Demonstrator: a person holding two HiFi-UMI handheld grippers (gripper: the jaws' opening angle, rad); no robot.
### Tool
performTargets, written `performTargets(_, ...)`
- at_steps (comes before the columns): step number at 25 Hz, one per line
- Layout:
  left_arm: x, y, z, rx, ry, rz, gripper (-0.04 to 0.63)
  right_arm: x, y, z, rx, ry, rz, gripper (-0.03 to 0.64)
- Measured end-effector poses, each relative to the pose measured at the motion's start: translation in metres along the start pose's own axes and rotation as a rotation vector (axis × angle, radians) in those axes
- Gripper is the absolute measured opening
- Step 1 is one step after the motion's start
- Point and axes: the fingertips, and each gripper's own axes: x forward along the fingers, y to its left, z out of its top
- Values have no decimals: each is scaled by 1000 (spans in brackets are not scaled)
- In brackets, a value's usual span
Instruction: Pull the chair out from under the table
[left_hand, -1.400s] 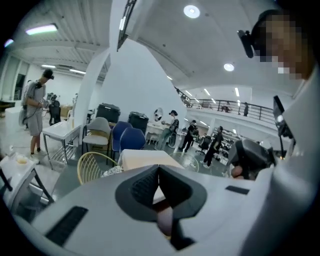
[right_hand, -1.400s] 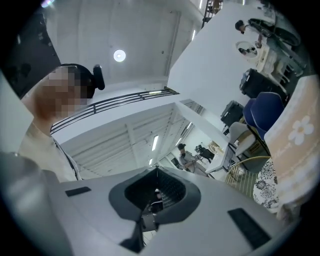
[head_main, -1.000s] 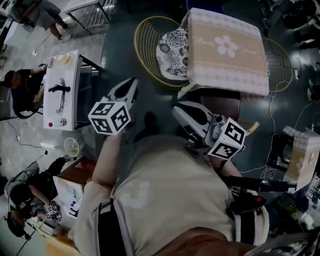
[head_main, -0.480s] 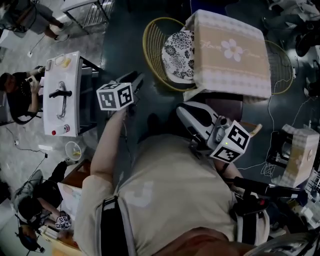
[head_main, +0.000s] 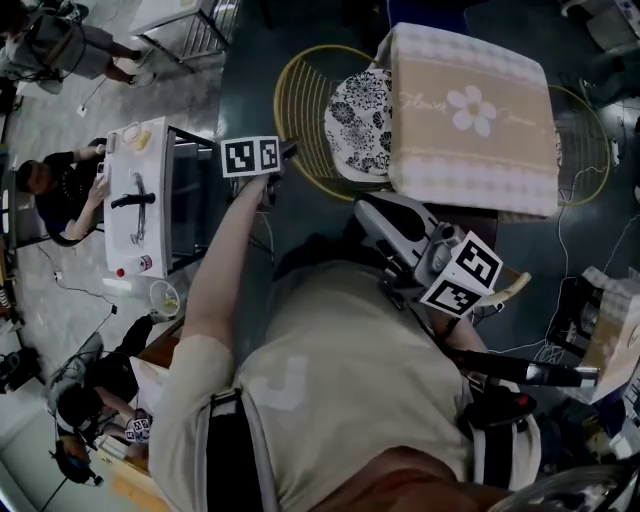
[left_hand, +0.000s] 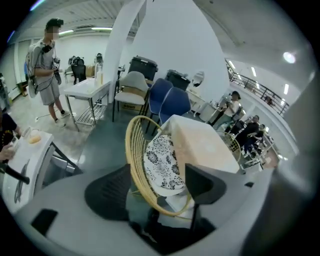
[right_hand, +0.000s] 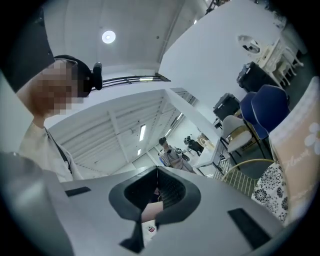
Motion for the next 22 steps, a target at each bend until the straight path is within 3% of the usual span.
performTargets(6,54,35,-15,-70,125,116,336,-2,-5,4,-27,54,56,9)
performTargets(10,79,61,-31,-172,177,158,327,-10,-22,10,-20,50,17,9)
performTargets(13,93,73,-37,-165,205,180,303,-14,-37,13,-10,44,-25,9)
performTargets(18,113,84,-33,-189,209,161,220,-4,-46,8,-9,65,-72,9)
performTargets(22,128,83,-27,-210,233,87,134,18,-52,8,-13,95,-102,9)
